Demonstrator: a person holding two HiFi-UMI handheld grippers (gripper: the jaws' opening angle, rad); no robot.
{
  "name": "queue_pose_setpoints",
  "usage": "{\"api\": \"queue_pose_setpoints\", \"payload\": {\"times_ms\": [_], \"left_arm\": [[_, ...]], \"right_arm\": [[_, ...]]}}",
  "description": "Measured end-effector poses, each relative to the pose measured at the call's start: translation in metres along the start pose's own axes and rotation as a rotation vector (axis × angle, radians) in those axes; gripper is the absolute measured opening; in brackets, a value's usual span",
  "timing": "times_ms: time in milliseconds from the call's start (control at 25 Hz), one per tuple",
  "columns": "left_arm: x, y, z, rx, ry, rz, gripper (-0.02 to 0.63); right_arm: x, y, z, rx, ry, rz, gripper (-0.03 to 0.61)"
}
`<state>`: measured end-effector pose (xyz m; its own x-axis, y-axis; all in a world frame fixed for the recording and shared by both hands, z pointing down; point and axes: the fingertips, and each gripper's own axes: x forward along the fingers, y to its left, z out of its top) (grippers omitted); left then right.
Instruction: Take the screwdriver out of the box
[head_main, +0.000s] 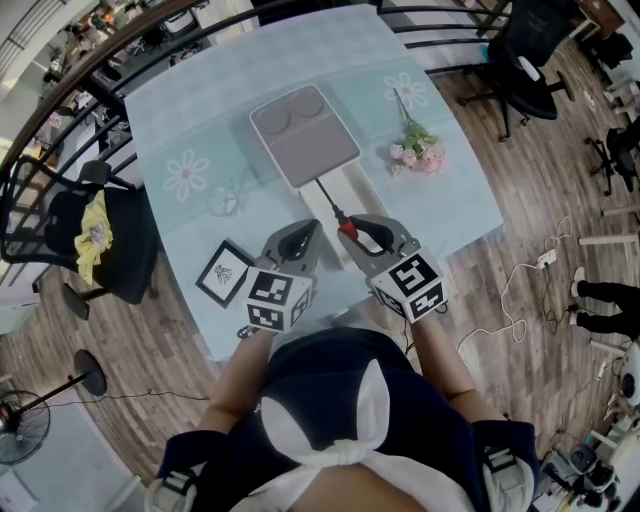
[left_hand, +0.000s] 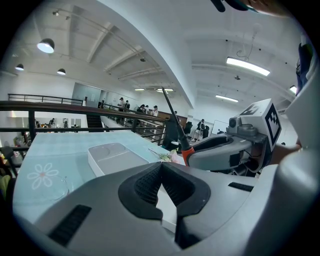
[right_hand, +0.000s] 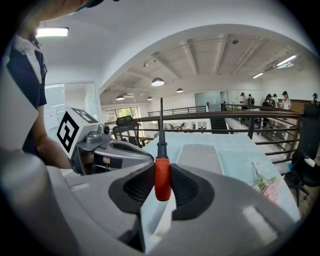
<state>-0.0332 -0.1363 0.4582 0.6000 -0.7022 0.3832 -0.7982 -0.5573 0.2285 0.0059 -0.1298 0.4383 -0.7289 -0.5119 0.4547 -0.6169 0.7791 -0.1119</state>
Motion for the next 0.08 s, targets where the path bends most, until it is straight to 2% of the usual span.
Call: {"api": "queue_pose_setpoints", "payload": {"times_ms": [80], "left_arm": [[-0.0002,0.0024,-0.0003,0.0,0.002,0.001,0.017]], "right_arm": [[0.0022,-0.0003,0.0007,-0.001,0.001,-0.001,0.094]]}}
